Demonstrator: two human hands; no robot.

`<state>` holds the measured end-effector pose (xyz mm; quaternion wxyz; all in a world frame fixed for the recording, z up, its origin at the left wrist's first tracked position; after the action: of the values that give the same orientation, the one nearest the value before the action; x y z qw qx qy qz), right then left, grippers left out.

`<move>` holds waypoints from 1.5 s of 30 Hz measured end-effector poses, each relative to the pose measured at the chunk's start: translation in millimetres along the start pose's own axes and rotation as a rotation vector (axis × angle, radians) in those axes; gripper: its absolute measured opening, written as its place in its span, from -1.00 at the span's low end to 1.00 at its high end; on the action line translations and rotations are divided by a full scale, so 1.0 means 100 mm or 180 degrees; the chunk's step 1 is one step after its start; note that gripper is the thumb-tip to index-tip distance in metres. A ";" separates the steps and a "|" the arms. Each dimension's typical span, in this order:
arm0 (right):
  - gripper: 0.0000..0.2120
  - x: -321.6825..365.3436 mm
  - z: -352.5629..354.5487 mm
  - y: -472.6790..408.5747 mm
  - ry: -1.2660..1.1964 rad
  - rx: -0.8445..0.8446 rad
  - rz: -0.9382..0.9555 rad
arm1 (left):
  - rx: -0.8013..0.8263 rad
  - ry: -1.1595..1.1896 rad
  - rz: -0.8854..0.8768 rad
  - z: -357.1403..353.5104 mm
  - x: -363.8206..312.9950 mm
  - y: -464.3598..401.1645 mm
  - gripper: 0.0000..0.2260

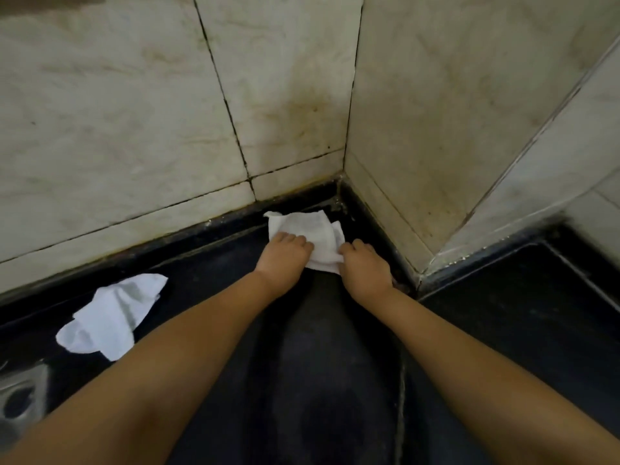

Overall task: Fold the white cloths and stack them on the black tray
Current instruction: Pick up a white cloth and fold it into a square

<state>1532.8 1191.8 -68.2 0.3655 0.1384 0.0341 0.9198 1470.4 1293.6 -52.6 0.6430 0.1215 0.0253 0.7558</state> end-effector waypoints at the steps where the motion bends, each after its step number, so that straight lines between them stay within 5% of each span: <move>1: -0.70 0.04 0.02 0.11 -0.0079 -0.0052 0.0055 | -0.0019 0.0185 0.0010 -0.01 -0.03 0.15 -0.80; 5: -0.77 0.31 0.14 0.68 -0.0525 -0.0107 0.0296 | -0.0299 0.1102 -0.0108 -0.02 -0.20 0.91 -0.86; 9: -0.84 0.68 0.16 1.39 -0.1163 0.0433 0.0547 | -0.0253 0.1997 0.0068 0.00 -0.40 1.78 -0.87; 13: -0.81 1.11 0.35 2.05 -0.1389 0.0642 0.1008 | -0.0212 0.3491 0.0153 0.13 -0.54 2.43 -0.61; 15: -0.84 1.27 0.45 2.30 -0.1237 0.0608 0.1210 | -0.0084 0.3804 0.0076 0.24 -0.59 2.61 -0.68; 18: -0.83 1.35 0.63 2.55 -0.0981 0.0547 0.1108 | 0.0134 0.3615 0.0067 0.33 -0.64 2.85 -0.92; 29: -0.90 1.08 1.17 2.92 -0.0868 0.0326 0.0491 | -0.0877 0.2519 0.0191 0.88 -0.09 3.22 -0.79; 36: -0.93 0.89 1.80 2.81 -0.1791 -0.0936 0.0144 | -0.1413 0.2572 0.0828 1.49 0.40 3.21 -0.80; 40: -0.95 0.77 1.95 2.86 -0.2506 -0.1344 0.0138 | -0.1710 0.3272 0.0866 1.64 0.51 3.32 -0.86; 45: -0.88 0.54 1.39 3.14 -0.2895 -0.0961 0.0031 | -0.1189 0.4162 0.0497 1.04 0.20 3.57 -0.87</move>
<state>1325.4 993.8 129.1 0.3550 0.4724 -0.2640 0.7623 1145.4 1239.5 120.4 0.4493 -0.4714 0.2687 0.7097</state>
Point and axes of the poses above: each hand's wrist, its own y-axis away from the middle knuckle, its own z-axis out of the back of the hand, x = y × z, the point moved 7 cm from there along -y, towards the middle knuckle, and after that the axes turned 3 degrees about x, right-handed, at the moved point
